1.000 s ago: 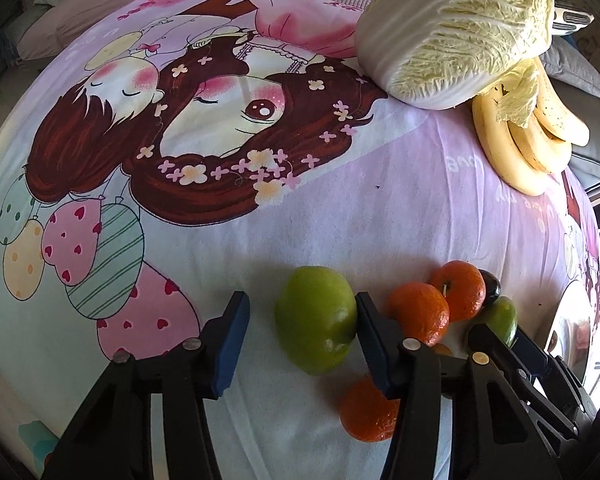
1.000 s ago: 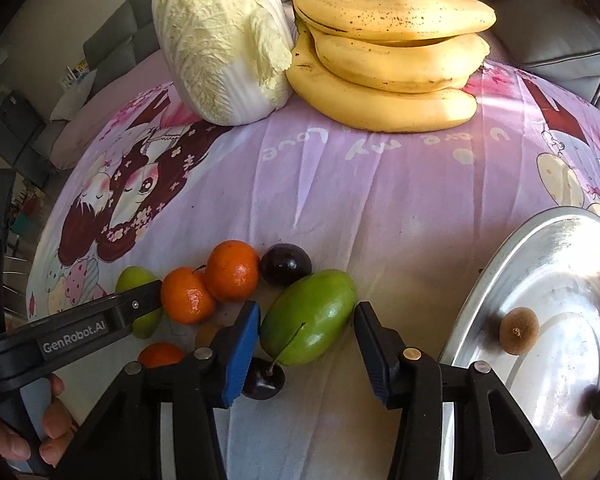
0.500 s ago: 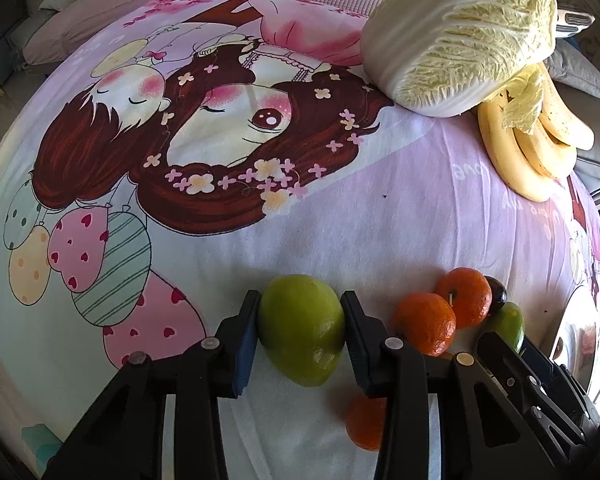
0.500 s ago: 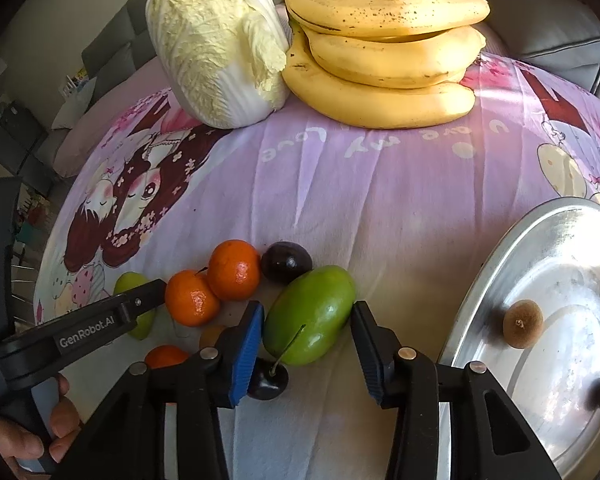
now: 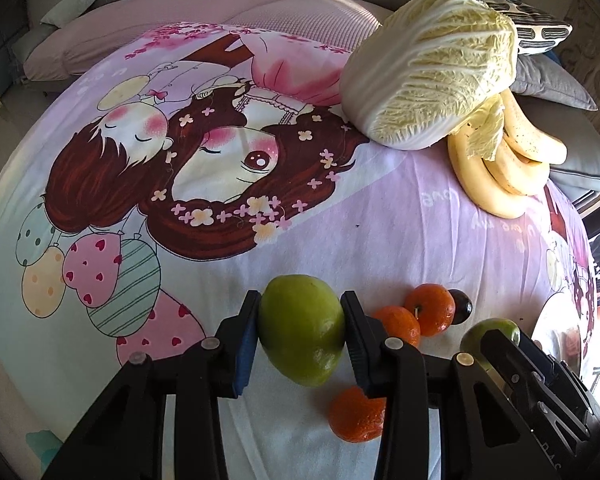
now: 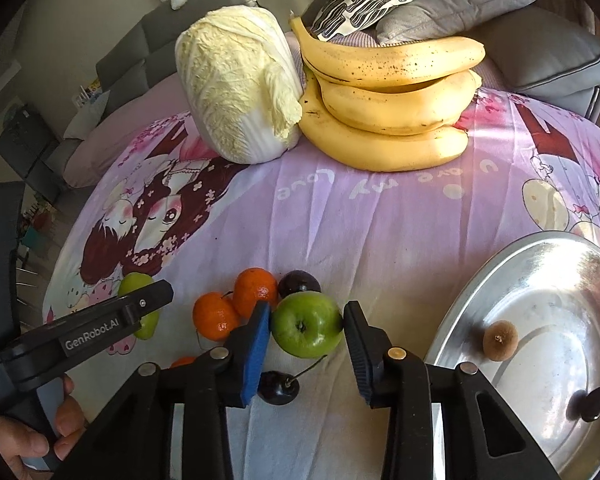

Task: Organize fruits
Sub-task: 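Carry the green pear and green apple over the steel basin with both tools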

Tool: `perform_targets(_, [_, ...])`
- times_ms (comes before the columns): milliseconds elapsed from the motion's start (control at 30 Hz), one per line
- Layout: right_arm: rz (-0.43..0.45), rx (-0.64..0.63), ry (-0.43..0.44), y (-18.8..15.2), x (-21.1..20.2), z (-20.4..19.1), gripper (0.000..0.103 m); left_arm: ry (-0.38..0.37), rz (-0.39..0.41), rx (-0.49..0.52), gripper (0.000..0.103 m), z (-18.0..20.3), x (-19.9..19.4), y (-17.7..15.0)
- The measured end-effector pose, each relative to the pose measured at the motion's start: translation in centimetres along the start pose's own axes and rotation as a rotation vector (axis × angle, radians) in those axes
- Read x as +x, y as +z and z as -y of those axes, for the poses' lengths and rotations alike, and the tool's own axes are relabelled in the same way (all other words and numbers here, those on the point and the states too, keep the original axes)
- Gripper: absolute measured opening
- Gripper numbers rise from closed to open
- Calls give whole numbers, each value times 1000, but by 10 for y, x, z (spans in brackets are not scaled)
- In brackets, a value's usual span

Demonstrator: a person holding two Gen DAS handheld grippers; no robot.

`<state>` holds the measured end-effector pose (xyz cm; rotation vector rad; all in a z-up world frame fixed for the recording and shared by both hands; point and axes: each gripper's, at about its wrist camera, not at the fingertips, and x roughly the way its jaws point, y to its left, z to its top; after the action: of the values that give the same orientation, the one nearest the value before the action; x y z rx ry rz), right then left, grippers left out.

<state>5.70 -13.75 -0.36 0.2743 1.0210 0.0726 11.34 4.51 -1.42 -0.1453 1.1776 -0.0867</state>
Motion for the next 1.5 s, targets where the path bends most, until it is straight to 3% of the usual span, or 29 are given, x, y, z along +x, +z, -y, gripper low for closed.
perform_targets(733, [144,-2,62,5,-54,-1,40,-11,28,3,42,5,-13,-4])
perform_targets(1000, [127,0,51,5,-51,0,40,-15,24,20,42,11,-15,-5])
perform_targets(1500, [159,64,-32,2,-71,37,40,-78,32,153,42,71,-32,-13])
